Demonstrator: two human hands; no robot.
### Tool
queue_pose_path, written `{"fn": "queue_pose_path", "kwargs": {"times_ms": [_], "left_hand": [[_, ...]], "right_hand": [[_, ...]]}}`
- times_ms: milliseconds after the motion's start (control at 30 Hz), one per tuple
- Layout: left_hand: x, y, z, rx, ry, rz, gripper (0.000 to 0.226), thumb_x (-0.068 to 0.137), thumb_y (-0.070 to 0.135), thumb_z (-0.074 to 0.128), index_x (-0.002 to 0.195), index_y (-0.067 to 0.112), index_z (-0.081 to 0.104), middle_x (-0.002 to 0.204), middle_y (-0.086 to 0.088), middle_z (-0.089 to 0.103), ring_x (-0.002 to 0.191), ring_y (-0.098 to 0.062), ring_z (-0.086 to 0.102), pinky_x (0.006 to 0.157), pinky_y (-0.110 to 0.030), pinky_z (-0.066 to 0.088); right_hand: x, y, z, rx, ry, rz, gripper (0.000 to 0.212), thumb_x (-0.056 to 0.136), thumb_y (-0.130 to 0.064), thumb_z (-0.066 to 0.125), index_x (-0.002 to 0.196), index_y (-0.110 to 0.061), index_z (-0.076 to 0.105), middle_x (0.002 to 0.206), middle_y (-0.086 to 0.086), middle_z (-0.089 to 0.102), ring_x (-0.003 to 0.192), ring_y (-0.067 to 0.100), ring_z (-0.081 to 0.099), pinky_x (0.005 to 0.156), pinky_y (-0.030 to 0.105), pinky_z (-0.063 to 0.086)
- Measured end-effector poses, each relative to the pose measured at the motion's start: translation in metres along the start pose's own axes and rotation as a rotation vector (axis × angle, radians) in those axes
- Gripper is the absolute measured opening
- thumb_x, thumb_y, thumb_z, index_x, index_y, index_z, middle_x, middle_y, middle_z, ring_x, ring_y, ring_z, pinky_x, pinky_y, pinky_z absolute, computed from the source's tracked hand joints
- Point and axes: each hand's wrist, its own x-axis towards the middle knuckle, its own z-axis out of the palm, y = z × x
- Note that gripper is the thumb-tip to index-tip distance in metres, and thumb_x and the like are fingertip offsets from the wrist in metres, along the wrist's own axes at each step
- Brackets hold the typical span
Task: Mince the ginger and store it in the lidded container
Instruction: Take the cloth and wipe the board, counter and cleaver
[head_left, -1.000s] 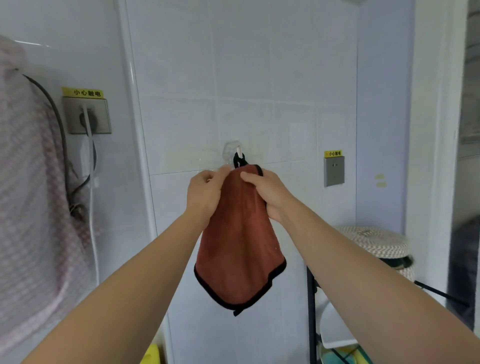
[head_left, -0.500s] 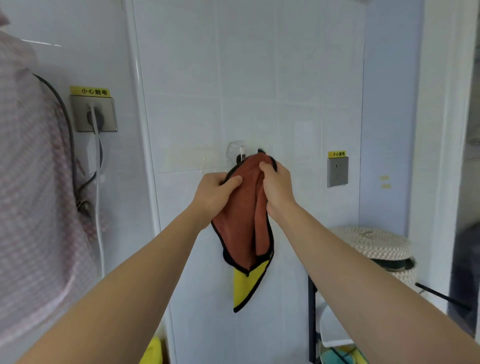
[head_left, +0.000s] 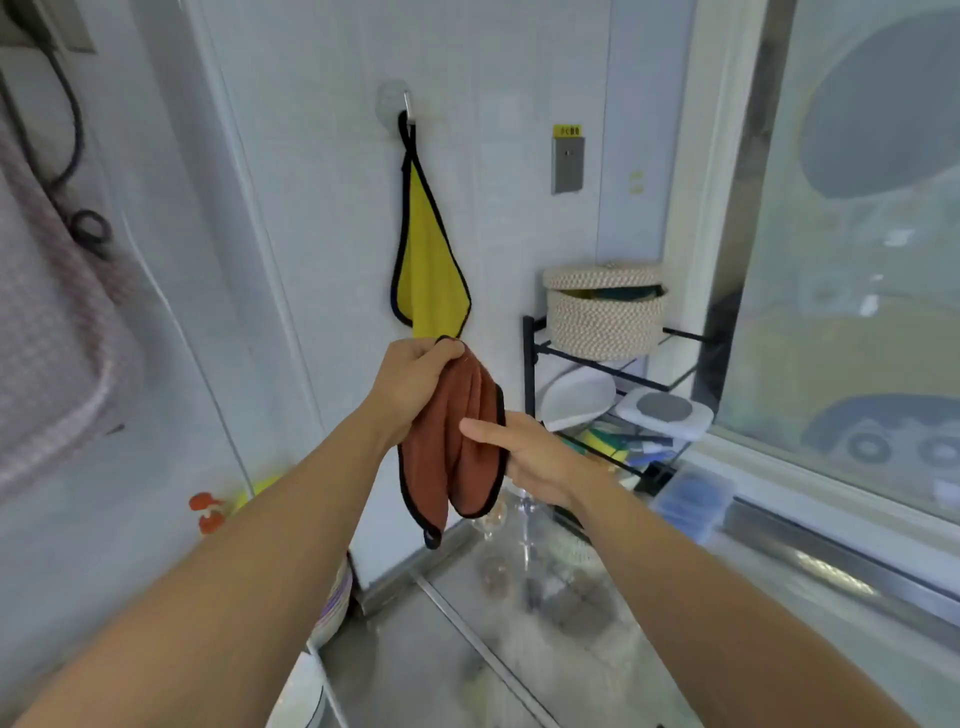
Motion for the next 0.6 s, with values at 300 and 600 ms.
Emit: {"fn": "queue_pose_path", "kwargs": {"times_ms": [300, 600], "left_hand": [[-0.146, -0.104, 0.085, 0.110, -0.393, -0.286, 0.033, 0.092, 0.035, 0.060, 0.088, 0.005, 0.071, 0.082, -0.005, 0.073, 0.077, -0.018, 0.066, 0.066, -0.024, 0.053], [-0.312, -0.178, 0.196, 0.142, -0.814, -0.881, 0.078, 0.083, 0.078, 0.033, 0.104, 0.010, 0.064, 0.115, -0.011, 0.065, 0.108, -0.028, 0.057, 0.100, -0.045, 0.039]], "right_hand": [[-0.191, 0.114, 0.007, 0.247, 0.452, 0.269, 0.033, 0.089, -0.021, 0.059, 0.119, -0.009, 0.063, 0.115, 0.011, 0.068, 0.109, 0.029, 0.063, 0.100, 0.041, 0.047], [-0.385, 0.166, -0.010, 0.564, 1.018, 0.138, 0.030, 0.090, -0.013, 0.057, 0.114, 0.004, 0.061, 0.110, 0.020, 0.067, 0.091, 0.030, 0.065, 0.082, 0.037, 0.055]]}}
